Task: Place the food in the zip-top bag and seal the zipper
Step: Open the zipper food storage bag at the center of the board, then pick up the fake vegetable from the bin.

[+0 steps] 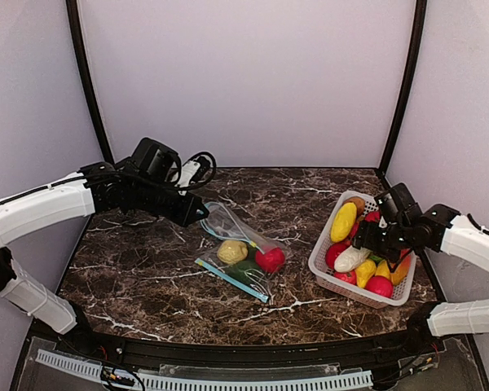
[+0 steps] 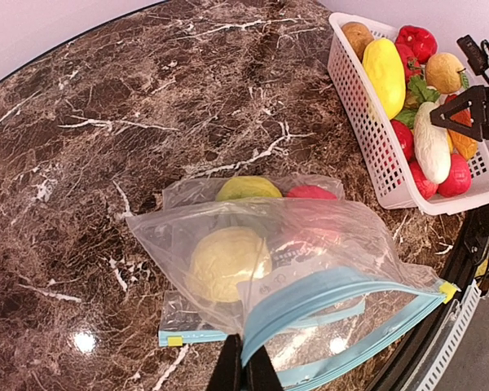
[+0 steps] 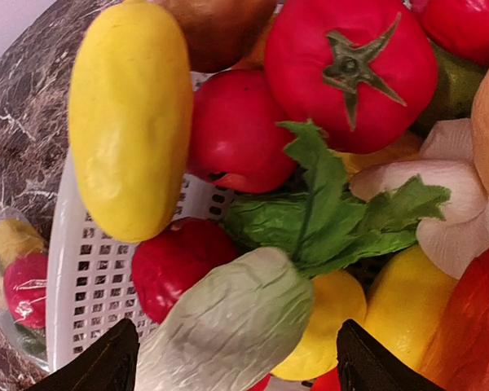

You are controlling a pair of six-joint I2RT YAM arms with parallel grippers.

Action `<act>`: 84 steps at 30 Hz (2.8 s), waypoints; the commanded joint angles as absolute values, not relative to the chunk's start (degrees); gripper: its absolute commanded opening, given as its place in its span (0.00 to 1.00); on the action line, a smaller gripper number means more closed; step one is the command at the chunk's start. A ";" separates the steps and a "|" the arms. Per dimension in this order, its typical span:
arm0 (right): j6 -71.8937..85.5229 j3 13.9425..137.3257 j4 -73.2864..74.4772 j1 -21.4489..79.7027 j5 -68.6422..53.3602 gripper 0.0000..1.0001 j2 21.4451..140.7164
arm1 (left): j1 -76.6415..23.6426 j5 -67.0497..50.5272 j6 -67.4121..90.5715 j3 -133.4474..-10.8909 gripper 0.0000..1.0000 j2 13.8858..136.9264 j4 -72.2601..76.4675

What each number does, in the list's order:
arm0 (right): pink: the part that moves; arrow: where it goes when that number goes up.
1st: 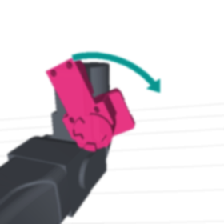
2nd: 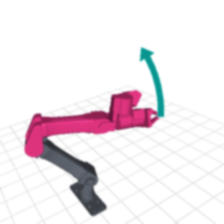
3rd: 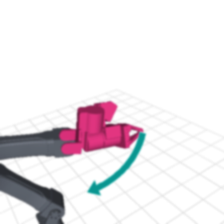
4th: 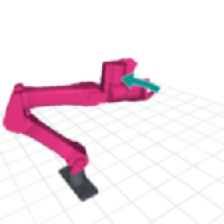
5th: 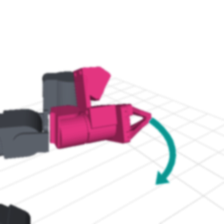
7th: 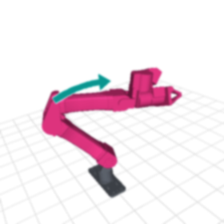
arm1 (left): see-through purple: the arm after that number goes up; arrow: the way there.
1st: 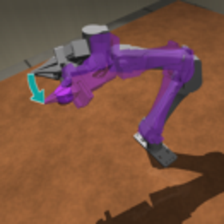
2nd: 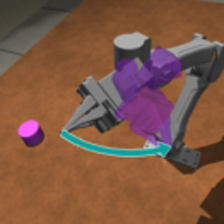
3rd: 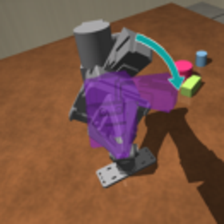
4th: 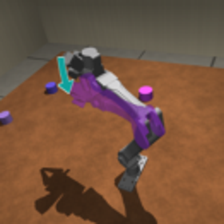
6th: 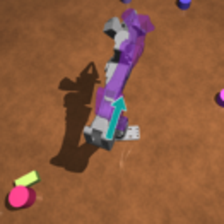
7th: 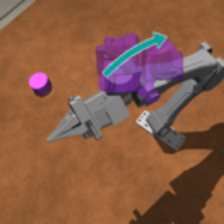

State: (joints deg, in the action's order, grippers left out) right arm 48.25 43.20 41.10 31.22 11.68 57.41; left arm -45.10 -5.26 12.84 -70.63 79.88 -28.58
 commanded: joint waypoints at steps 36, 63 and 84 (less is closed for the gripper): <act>39.04 38.32 27.32 20.64 4.89 0.46 47.92 | -44.74 -11.91 12.94 -71.07 0.01 80.42 -31.89; 47.72 27.46 13.18 20.49 -7.01 0.67 54.93 | -44.68 -13.03 14.07 -68.65 0.01 80.57 -30.72; 46.01 28.02 16.91 20.48 -4.11 0.44 51.37 | -44.71 -12.81 14.57 -67.67 0.01 79.95 -30.86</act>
State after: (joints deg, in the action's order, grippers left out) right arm 46.76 28.18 15.73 20.84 -5.04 50.89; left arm -45.10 -12.64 14.17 -68.34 81.01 -30.13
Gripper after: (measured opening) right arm 0.415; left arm 0.010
